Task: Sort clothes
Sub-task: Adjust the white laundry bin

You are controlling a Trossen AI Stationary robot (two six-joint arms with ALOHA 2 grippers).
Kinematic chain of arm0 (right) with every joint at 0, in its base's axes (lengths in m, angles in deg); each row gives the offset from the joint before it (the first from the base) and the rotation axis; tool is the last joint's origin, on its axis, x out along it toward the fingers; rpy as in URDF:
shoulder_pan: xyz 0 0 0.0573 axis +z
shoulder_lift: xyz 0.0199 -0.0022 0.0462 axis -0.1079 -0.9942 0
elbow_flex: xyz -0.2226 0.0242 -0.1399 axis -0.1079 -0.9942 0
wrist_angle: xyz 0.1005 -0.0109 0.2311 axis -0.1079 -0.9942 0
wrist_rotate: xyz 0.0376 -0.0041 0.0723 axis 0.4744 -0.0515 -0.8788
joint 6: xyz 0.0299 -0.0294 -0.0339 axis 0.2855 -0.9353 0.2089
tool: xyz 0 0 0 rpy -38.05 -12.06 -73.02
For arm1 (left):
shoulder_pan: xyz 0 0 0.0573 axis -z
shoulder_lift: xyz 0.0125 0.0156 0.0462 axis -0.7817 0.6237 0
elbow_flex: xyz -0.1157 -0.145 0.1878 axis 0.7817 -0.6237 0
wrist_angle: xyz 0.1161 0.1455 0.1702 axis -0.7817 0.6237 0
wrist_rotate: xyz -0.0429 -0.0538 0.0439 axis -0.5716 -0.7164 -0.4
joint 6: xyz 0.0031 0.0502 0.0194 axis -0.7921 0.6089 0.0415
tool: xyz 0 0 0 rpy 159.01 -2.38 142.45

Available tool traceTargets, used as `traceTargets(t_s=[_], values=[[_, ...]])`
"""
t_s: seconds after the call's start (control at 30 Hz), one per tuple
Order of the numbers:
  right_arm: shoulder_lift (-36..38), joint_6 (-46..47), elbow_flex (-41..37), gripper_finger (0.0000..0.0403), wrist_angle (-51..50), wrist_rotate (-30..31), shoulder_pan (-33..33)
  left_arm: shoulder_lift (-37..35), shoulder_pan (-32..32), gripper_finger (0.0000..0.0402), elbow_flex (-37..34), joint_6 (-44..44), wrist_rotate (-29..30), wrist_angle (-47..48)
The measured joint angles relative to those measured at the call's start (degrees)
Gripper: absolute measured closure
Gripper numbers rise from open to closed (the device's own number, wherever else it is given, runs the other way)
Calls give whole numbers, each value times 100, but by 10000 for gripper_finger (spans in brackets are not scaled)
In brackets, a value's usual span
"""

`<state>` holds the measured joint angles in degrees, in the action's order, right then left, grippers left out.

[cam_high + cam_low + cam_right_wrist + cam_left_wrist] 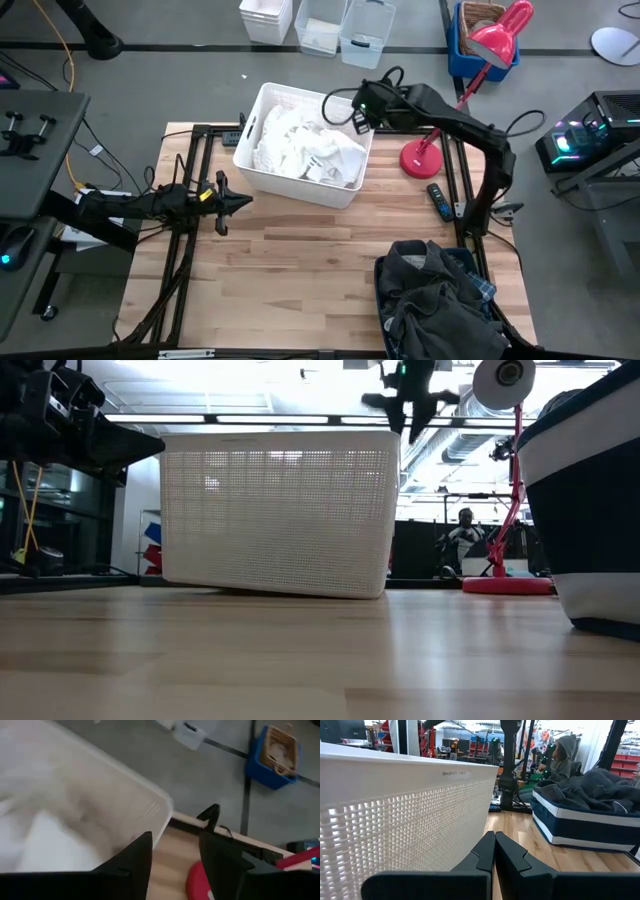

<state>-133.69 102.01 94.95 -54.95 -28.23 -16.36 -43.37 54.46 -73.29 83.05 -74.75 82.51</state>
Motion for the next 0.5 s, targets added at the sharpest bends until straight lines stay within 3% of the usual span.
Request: traceTargets(t_s=[0.13, 0.3, 0.43, 0.5], values=[[23, -23, -569, 267, 1037, -21, -586, 0, 0, 401, 0, -1, -1, 1], [3, -68, -1364, 309, 3074, -856, -1294, 0, -2, 401, 0, -2, -3, 1], [-21, 52, -1979, 388, 4575, -1414, -1584, 0, -1, 401, 0, -1, -3, 1], [-54, 259, -2172, 391, 5142, -1594, -1686, 0, 0, 401, 0, 0, -2, 1]])
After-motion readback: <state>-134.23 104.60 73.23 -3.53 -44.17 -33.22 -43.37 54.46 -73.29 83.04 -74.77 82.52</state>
